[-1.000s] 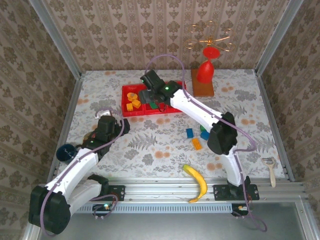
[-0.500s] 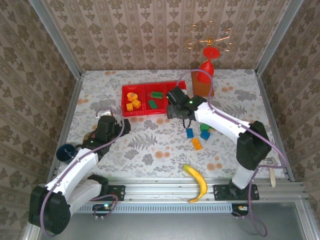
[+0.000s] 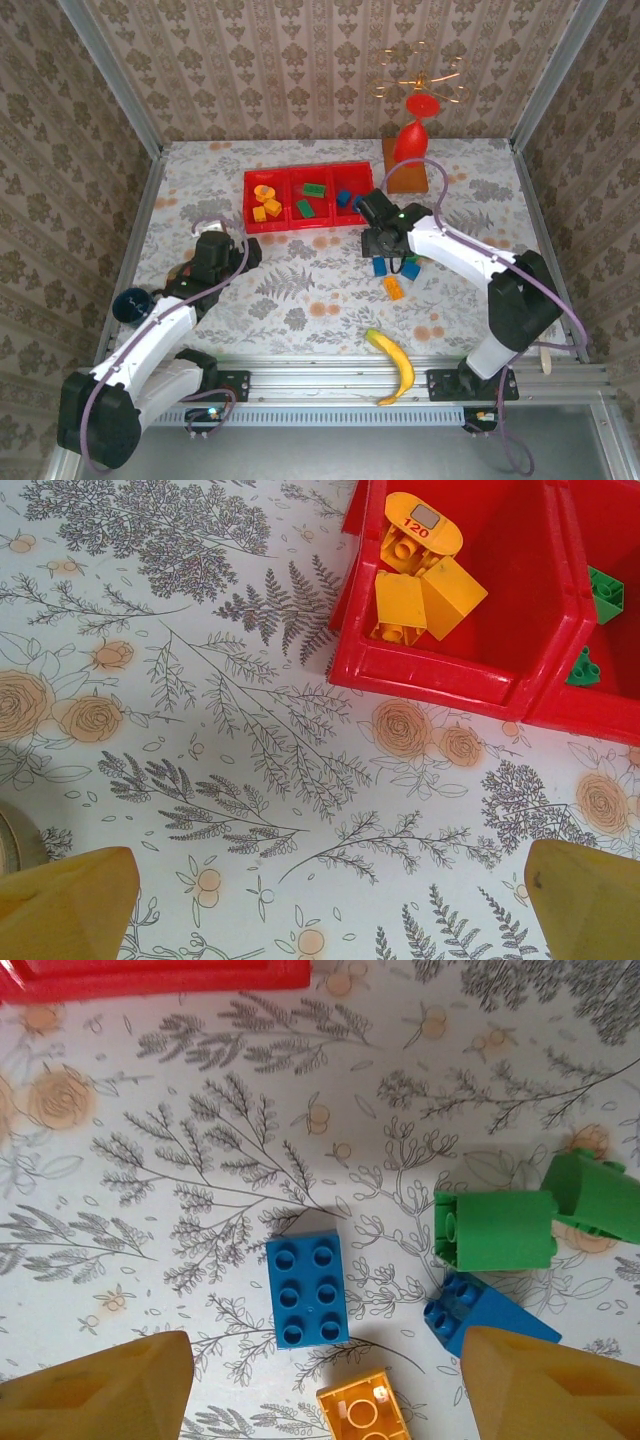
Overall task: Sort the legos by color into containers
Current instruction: Pick up the lego from the center of the table.
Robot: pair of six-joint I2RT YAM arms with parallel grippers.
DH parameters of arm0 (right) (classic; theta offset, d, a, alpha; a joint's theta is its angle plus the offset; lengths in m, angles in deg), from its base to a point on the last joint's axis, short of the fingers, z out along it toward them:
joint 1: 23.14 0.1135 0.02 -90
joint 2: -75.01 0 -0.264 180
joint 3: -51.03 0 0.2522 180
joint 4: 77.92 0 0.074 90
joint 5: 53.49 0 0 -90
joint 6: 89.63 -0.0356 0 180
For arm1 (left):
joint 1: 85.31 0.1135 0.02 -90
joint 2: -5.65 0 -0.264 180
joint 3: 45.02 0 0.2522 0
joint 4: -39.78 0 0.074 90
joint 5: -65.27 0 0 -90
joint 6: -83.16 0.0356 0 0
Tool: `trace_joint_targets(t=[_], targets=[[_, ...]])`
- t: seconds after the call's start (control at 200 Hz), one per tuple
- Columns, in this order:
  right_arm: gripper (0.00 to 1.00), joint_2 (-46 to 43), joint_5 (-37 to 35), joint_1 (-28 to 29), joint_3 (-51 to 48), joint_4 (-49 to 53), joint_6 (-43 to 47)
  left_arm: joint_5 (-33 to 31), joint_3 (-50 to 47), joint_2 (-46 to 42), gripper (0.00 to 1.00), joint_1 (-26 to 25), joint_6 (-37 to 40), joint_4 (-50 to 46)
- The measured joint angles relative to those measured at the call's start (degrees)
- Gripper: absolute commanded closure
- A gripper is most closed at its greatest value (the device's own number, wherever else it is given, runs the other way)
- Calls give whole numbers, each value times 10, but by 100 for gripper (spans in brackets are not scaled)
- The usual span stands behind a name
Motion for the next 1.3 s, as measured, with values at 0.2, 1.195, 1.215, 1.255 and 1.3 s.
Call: trace_joint_targets(t=[0.2,1.195,1.215,1.255,1.3], targets=[[35,60,19,-1,0,0,9,0,0,3,0,0,-4,0],[77,137,76,-21,-9,-36,17,8,6,28,0,0,-8,0],[78,137,76,-21,-9,-36,17,8,6,28,0,0,-8,0],[79,137,77,-21,-9,-36,17,8,6,28,0,0,-8,0],[80,137,77,-21,-9,-36,17,8,6,28,0,0,-8,0]])
